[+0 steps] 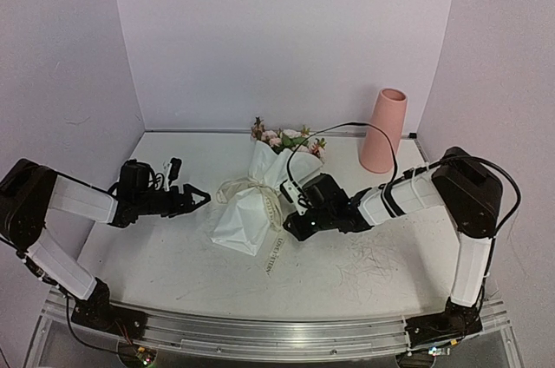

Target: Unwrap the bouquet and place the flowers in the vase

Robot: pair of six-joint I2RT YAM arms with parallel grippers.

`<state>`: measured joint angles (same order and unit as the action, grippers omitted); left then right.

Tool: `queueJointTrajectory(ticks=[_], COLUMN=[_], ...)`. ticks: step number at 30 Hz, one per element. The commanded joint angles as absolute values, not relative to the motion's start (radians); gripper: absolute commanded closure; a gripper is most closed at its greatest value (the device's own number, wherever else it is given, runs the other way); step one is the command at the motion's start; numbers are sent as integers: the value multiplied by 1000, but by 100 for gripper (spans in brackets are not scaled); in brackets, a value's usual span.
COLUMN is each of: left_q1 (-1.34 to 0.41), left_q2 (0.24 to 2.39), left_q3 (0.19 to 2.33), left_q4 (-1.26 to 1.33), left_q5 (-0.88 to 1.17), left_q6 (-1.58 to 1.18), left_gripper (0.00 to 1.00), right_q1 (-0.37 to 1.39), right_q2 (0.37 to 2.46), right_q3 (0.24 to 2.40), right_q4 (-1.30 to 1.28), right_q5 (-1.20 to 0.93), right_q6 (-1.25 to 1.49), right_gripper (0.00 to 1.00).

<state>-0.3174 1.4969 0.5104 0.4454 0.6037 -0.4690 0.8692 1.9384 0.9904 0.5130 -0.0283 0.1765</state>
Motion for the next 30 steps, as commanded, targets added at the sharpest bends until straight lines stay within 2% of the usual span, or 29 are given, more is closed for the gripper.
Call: queueJointTrajectory(ticks=[1,7,12,13,17,19,30], left_q1=[-328,-335,-352,-357,-383,-398,-516], left_q2=[1514,1529,1551,1558,1582,1597,1714], left_q3=[555,563,571,572,580,588,674], left_q4=[465,465,465,465,464,463,451], left_q5=[624,634,639,635,613,596,520], left_q6=[-453,-448,-445,-445,-435,-431,-428], left_gripper=[10,13,13,11,4,3,12], right_q1=[872,872,872,872,872,870,813], right_q2=[1977,2000,1997,1993,1958,1923,1774], right_q3=[1043,1071,1076,1074,1056,1035,909], right_q4=[490,489,490,490,492,492,462], right_q5=[-54,-52,-38,-30,32,80,136], right_q6=[164,166,171,174,196,210,256], right_gripper=[71,76,93,99,100,100,100])
